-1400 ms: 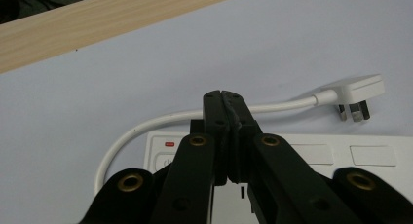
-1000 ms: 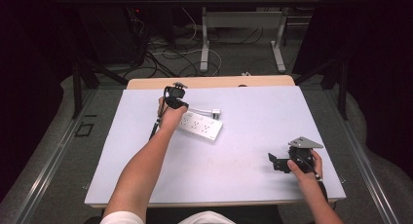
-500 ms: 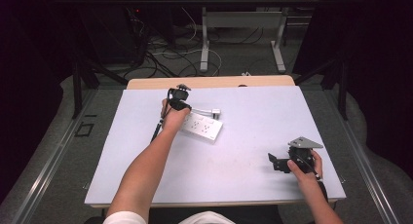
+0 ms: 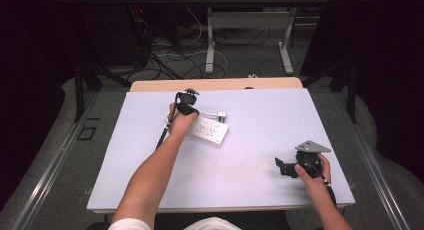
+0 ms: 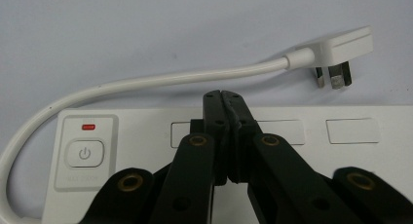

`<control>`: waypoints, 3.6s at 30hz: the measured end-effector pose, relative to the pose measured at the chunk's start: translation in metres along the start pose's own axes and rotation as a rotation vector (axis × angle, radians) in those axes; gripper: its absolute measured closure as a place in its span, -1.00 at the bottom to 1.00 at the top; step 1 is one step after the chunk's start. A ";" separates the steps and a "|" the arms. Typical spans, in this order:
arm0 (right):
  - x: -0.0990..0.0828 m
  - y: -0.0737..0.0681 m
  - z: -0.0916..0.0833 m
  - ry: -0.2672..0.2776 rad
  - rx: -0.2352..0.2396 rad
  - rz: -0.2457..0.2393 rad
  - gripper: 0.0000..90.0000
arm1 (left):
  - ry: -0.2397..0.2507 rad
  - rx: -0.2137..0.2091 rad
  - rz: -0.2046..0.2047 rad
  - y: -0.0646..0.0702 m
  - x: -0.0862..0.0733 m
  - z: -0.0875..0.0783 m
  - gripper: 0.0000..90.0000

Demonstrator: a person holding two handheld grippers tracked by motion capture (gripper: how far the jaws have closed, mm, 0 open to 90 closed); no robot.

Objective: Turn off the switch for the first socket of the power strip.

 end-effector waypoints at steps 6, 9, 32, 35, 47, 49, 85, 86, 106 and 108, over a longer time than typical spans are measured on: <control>0.000 0.000 0.000 0.000 0.002 0.003 -1.00 | -0.003 0.006 0.003 0.000 -0.001 0.002 1.00; 0.000 0.000 0.000 0.000 0.003 -0.001 -1.00 | 0.000 0.012 0.009 0.000 -0.001 0.002 1.00; 0.000 -0.001 0.000 -0.001 0.000 -0.003 -1.00 | 0.004 0.034 0.023 0.008 -0.004 0.005 1.00; 0.000 -0.001 0.000 -0.003 0.010 -0.004 -1.00 | 0.003 0.036 0.024 0.009 -0.004 0.005 1.00; 0.000 -0.001 0.000 -0.002 0.009 -0.001 -1.00 | 0.001 0.029 0.004 0.006 -0.004 0.002 0.96; 0.000 0.000 0.001 0.001 0.007 -0.014 -1.00 | 0.010 0.032 0.002 0.005 -0.003 -0.001 0.96; 0.000 0.000 -0.001 -0.004 0.003 -0.003 -1.00 | 0.065 -0.029 0.045 0.009 -0.012 -0.029 0.65; 0.000 -0.001 0.000 -0.003 0.000 -0.001 -1.00 | 0.067 -0.032 0.040 0.009 -0.013 -0.029 0.63; 0.000 -0.001 -0.001 -0.005 -0.003 -0.008 -1.00 | 0.107 -0.127 0.012 0.013 -0.031 -0.042 0.10; 0.000 -0.001 -0.001 -0.004 0.004 -0.011 -1.00 | 0.102 -0.127 0.012 0.013 -0.033 -0.042 0.04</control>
Point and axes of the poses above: each handheld gripper's, and its own axes: z roughly forward along the jaws, x roughly out of its top, y roughly to its right, the point moved 5 cm from there along z, roughly forward along the jaws, and after that the axes turned 10 degrees about -z, right-handed, at the moved point
